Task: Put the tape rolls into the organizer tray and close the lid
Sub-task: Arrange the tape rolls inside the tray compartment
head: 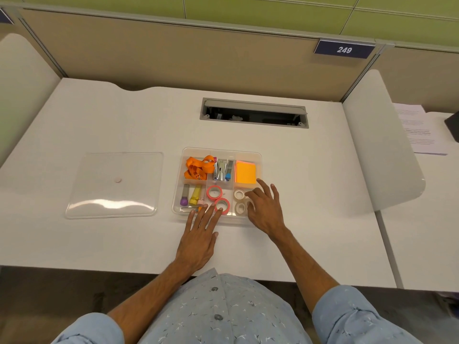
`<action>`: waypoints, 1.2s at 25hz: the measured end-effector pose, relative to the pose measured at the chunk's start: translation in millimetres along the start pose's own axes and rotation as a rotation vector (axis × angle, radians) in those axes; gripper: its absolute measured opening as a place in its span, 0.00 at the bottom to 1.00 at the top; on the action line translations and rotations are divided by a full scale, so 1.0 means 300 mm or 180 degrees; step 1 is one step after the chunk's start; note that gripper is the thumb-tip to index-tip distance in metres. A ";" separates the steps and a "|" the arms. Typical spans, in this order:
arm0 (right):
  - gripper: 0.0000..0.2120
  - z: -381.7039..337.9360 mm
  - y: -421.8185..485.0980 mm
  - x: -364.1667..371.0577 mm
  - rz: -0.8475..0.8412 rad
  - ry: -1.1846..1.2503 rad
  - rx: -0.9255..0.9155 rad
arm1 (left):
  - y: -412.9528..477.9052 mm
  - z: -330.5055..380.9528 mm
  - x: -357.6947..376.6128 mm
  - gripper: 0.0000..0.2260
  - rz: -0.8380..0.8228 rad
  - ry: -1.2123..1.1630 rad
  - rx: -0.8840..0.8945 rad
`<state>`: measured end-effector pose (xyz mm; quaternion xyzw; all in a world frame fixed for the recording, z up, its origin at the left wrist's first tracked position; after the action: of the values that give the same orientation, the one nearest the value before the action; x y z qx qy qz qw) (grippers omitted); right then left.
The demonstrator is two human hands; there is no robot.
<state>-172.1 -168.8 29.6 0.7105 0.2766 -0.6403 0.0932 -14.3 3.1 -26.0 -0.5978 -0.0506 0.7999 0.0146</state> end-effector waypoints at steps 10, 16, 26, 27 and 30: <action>0.19 -0.032 0.013 -0.004 -0.0001 -0.0298 0.0300 | -0.002 0.005 -0.006 0.29 0.0055 -0.0049 0.0000; 0.15 -0.061 0.014 -0.010 0.0172 -0.0160 0.0404 | -0.003 -0.001 -0.002 0.29 -0.0024 0.0001 0.0036; 0.14 -0.057 0.054 -0.030 0.0460 0.0213 0.1034 | 0.005 0.002 -0.004 0.30 -0.0054 -0.0156 0.0028; 0.14 -0.062 0.060 -0.024 0.0453 0.0228 0.1056 | 0.006 -0.002 -0.002 0.30 -0.0092 -0.0124 0.0036; 0.14 -0.073 0.075 -0.011 0.0429 0.0234 0.1089 | 0.007 -0.013 0.008 0.30 -0.0204 -0.0012 0.0041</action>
<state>-141.9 -177.9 31.4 0.7558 0.1188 -0.6439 0.0035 -11.3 1.6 -29.6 -0.5943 -0.0646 0.8005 0.0440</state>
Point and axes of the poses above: each hand's wrist, its own y-axis towards the middle knuckle, its own x-axis out of the palm, z = x × y, the point moved 4 cm from there along y, towards the middle knuckle, and after that the axes turned 7 degrees about x, right-handed, at the moved point
